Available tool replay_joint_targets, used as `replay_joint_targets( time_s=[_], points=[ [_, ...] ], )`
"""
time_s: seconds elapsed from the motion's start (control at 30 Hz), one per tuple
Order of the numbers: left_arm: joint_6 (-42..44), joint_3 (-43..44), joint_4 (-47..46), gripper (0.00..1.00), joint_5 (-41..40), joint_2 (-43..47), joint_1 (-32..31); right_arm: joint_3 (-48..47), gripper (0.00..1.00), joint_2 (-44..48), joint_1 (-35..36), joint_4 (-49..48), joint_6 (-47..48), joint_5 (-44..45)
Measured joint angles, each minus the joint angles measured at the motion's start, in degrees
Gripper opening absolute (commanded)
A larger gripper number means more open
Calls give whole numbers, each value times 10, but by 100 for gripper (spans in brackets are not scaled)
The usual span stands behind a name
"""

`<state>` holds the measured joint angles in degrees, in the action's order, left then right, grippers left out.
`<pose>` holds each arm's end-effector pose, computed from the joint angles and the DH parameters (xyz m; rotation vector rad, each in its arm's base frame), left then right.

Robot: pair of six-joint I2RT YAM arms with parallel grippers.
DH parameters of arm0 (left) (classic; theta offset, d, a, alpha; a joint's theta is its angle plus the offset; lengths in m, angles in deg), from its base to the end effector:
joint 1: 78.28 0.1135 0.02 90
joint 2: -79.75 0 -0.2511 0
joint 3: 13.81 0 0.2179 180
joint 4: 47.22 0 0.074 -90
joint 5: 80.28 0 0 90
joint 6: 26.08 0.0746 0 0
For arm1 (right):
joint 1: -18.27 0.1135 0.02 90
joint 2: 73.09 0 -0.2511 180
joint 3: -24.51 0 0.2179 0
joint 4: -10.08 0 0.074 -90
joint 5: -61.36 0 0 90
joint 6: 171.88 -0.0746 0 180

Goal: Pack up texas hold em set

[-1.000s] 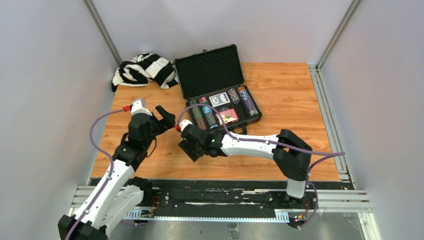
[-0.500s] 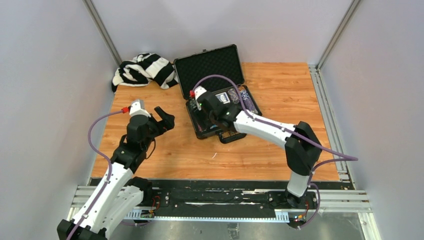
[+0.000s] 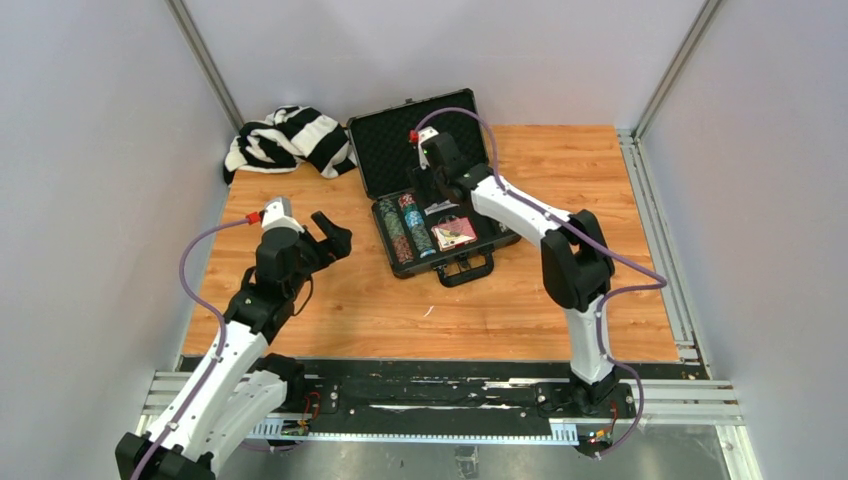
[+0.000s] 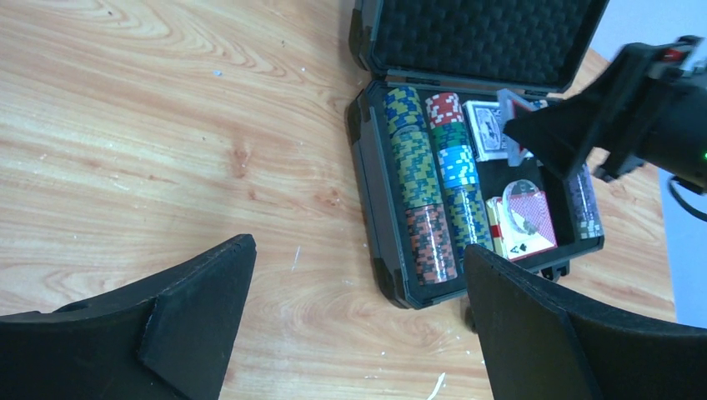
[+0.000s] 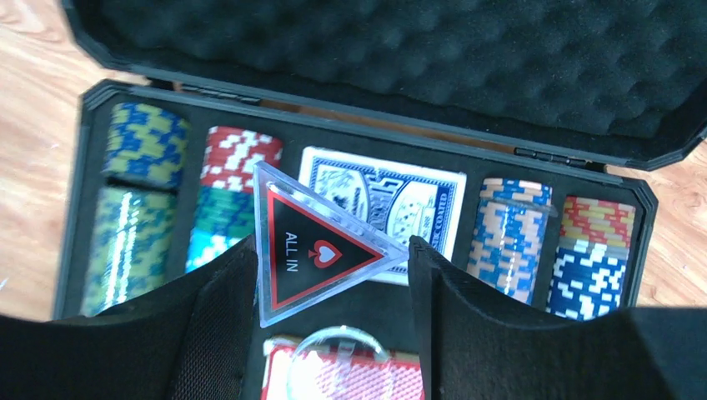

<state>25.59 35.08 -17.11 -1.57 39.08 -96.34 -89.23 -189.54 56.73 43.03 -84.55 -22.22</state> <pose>0.1773 -0.0425 0.2534 -0.4759 1.9147 -0.4572 0.3731 0.2857 0.2417 -0.6163 2.1148 0.2814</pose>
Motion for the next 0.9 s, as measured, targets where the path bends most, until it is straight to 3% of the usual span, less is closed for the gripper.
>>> replay_joint_targets(
  time_s=[0.13,0.23,0.3,0.67,0.9],
  points=[
    [0,0,-4,100,-1,3,0,-31,59,-46,-14,5,5,-5],
    [0,0,-4,100,-1,2,0,-38,74,-70,-18,13,9,-6],
    [0,0,-6,99,-1,-1,0,-43,78,-77,-18,13,12,-7],
    [2,0,-14,99,0,-35,0,-45,78,-24,-26,0,52,7],
    [6,0,-20,100,-5,-42,0,-121,76,-33,-112,-16,53,11]
  ],
)
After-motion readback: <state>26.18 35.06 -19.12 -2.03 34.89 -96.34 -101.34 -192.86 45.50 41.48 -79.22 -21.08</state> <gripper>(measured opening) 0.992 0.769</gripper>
